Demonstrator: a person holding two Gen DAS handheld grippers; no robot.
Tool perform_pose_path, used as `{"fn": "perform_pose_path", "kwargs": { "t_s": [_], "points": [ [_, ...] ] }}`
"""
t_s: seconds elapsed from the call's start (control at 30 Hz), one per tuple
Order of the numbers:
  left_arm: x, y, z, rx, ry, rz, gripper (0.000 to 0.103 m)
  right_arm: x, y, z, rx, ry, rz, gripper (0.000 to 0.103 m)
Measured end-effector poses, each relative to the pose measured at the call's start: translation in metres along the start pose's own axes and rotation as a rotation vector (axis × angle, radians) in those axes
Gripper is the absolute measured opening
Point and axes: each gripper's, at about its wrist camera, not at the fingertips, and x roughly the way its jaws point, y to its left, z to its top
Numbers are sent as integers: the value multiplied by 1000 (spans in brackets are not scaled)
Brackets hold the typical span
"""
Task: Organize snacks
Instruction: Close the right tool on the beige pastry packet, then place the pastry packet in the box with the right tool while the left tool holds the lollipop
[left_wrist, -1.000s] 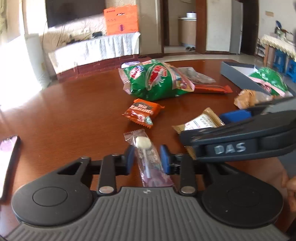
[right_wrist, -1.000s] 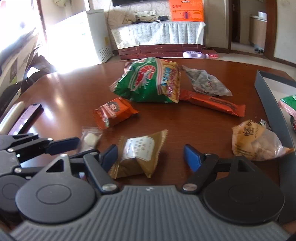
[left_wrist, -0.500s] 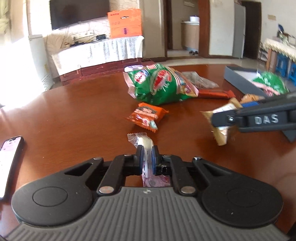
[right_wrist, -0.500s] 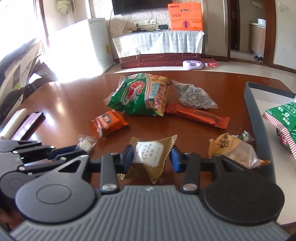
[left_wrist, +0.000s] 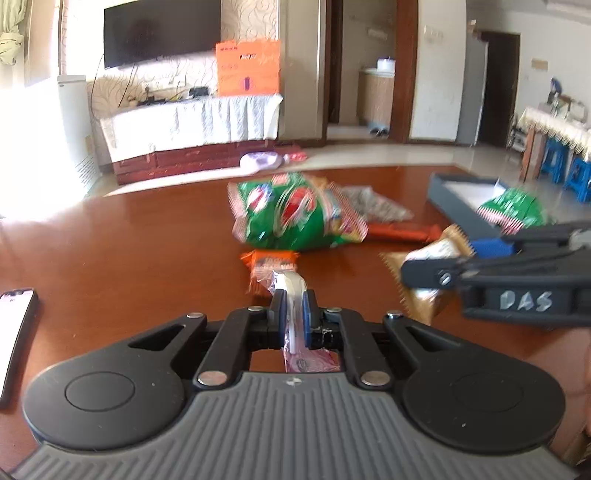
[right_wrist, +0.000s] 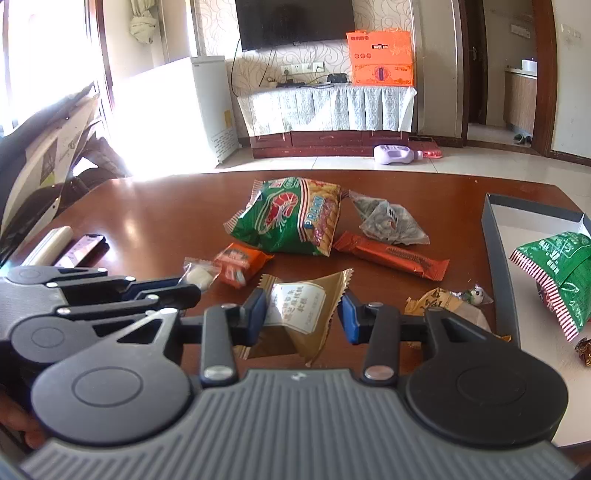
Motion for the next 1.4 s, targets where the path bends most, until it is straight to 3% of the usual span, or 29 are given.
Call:
{"fn": "perform_pose_path", "kwargs": {
  "t_s": [0.93, 1.4],
  "points": [
    [-7, -53, 20, 12, -14, -52, 11, -55, -33, 9, 29, -72, -34, 44],
    [1, -99, 29, 46, -23, -97, 11, -75, -71, 4, 87, -101, -89, 44]
  ]
}}
